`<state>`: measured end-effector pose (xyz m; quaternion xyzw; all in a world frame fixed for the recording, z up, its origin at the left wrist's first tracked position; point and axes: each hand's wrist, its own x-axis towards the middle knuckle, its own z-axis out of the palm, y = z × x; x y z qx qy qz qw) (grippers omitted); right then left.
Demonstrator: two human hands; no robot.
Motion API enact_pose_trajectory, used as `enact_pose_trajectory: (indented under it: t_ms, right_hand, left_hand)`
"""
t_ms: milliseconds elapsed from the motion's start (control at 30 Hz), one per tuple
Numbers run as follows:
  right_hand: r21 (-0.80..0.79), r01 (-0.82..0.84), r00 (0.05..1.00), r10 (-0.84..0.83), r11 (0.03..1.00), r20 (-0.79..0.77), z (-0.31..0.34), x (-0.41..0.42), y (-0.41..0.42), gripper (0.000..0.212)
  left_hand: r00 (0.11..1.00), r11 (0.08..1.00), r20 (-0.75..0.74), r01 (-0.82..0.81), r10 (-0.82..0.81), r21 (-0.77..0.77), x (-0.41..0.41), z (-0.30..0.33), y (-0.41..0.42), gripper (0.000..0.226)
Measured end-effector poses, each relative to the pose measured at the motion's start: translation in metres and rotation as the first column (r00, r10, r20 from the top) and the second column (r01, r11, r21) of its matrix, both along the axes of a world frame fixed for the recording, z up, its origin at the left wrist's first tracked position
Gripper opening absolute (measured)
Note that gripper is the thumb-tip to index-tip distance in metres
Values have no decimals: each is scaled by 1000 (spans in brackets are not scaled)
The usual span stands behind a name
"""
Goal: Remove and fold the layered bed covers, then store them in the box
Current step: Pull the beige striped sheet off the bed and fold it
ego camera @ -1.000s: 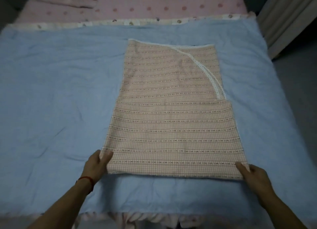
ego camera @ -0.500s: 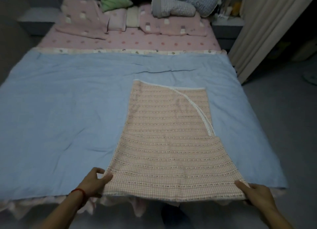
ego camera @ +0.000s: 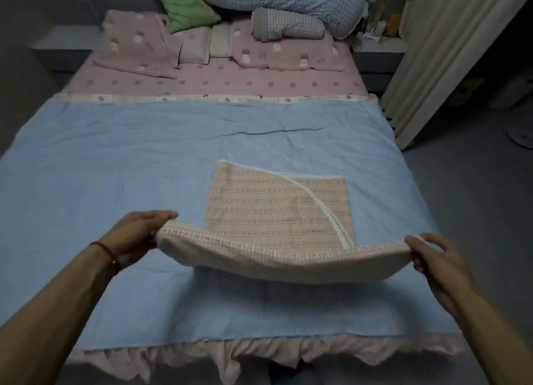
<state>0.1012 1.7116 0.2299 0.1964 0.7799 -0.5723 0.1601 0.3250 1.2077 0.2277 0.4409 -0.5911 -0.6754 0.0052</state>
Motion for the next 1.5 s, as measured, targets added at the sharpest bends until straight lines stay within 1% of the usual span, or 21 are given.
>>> enact_pose_trajectory:
  t_ms: [167,300,400,467,533,567,600,633,667,700,733,767,867,933,1000,1133,1233,1300,1400,1467,1500]
  right_hand:
    - [-58,-42,995,36,997,-92,-20,-133,-53,37]
    - [-64,-95,991,88,993,-100,-87,-249,-105,34]
    - [-43,-83,993,78,996,-88,-139,-304,-143,30]
    - [4,-132,986,132,991,-100,-182,-339,-171,34]
    - [138,-250,952,269,958,-148,-222,-347,-188,45]
    - [275,-347,908,395,897,-144,-246,-340,-190,50]
    - [450,-430,836,533,783,-129,-271,-325,-186,54]
    - [616,-472,753,652,631,-91,-291,-304,-178,59]
    - [742,-466,679,733,482,-49,-318,-283,-172,66]
    - [828,-423,626,780,368,-27,-336,-266,-167,70]
    - [878,-375,591,807,298,-21,-355,-256,-160,71]
    - [896,-341,593,805,285,-30,-363,-253,-158,71]
    - [911,-277,613,786,306,-78,-365,-262,-165,71]
    - [906,-297,619,783,300,-56,-362,-259,-169,72]
    - [903,-299,625,779,308,-59,-359,-259,-171,72]
    - [893,-360,623,782,271,14,-354,-260,-176,73]
    - [868,-404,622,782,289,29,-345,-261,-179,75]
    - [844,-385,709,705,372,13,-332,-251,-176,77]
    - [732,-328,886,464,597,19,-315,-217,-156,83]
    - [673,-356,921,366,648,134,-305,-191,-137,91]
    - [633,-381,922,326,674,208,-297,-186,-129,90]
  left_hand:
    - [990,990,20,-138,137,42,-119,-6,-54,16]
    - [979,985,134,-164,156,54,-229,-56,-98,21]
    - [955,982,241,-187,173,36,-287,-97,-122,23]
    - [946,979,255,-181,198,-91,-328,-140,-143,25]
    - [949,921,210,-147,234,-360,-342,-182,-150,29]
    - [947,870,238,-75,216,-488,-340,-212,-151,41]
    - [948,773,303,119,99,-624,-332,-241,-147,53]
    - [896,646,443,353,-25,-677,-319,-261,-133,57]
    - [793,519,598,560,-112,-646,-309,-293,-123,55]
    - [722,455,673,659,-159,-599,-303,-311,-111,53]
    - [706,443,683,681,-186,-583,-299,-328,-101,53]
    - [726,441,664,663,-179,-605,-301,-338,-96,54]
    - [775,308,615,626,-144,-717,-309,-356,-101,58]
    - [788,282,597,613,-151,-738,-311,-361,-104,57]
    - [800,282,584,596,-135,-752,-313,-366,-102,56]
    - [777,306,612,623,-144,-720,-316,-371,-108,57]
    - [758,323,634,645,-156,-692,-316,-374,-115,55]
    - [741,338,649,663,-171,-668,-315,-376,-116,55]
    - [731,351,652,675,-200,-649,-319,-374,-123,57]
    - [669,379,706,731,-234,-567,-322,-362,-121,57]
    - [656,405,727,733,-204,-548,-321,-352,-114,57]
